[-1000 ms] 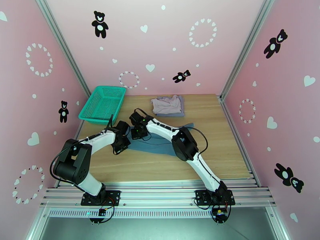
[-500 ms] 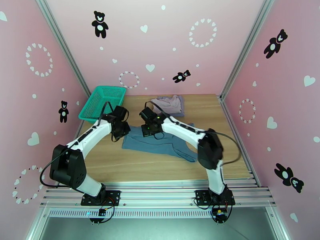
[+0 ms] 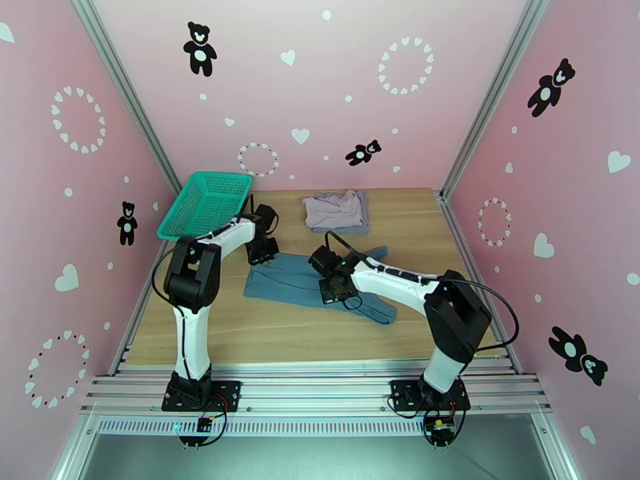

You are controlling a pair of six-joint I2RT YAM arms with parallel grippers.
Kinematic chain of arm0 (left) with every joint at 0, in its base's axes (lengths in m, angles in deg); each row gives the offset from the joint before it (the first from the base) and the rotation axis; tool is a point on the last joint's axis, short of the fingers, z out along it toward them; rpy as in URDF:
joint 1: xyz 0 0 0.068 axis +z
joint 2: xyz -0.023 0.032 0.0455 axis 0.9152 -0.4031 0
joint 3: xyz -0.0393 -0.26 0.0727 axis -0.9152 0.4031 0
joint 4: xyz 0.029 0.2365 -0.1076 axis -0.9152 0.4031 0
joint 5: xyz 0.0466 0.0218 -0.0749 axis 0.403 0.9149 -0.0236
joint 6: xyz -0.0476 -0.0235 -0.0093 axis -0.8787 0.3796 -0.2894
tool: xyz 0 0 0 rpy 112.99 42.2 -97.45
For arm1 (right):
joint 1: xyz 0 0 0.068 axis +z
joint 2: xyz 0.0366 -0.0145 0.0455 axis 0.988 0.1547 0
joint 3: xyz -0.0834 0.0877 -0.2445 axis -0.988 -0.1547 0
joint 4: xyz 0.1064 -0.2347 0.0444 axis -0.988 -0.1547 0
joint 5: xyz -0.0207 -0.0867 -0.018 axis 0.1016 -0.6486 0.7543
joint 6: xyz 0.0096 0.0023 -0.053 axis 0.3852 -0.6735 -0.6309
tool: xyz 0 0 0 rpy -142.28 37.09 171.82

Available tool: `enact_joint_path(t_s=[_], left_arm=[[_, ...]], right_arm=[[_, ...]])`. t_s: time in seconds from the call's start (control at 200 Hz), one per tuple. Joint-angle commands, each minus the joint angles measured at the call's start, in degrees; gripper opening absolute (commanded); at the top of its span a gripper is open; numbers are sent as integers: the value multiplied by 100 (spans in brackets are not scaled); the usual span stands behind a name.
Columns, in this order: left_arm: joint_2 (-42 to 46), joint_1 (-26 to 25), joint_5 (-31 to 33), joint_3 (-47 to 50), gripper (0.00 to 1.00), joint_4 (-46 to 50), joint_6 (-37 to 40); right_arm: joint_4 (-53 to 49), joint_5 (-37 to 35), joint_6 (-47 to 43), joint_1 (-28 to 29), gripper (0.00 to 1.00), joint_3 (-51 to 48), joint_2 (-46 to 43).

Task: Fold and stack the mixed laundry pile

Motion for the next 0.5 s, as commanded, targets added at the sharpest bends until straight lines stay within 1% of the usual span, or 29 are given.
enact_joint_path(t_s=[0.0,0.155,0.325,0.49], left_arm=[[-201,-65,-66,42,0,24,82],[-5,-174,-52,687,0,-95,-43],[400,-407,-57,1510,0,-248,-227],[914,-620,-41,2371,0,-383,-455]], right_arm=[[202,-176,105,-168,0,-34,369],[392,25,129,-358,0,-163,817],[461,139,87,-476,0,-147,1010],[358,115,-311,-883,0,18,1180]])
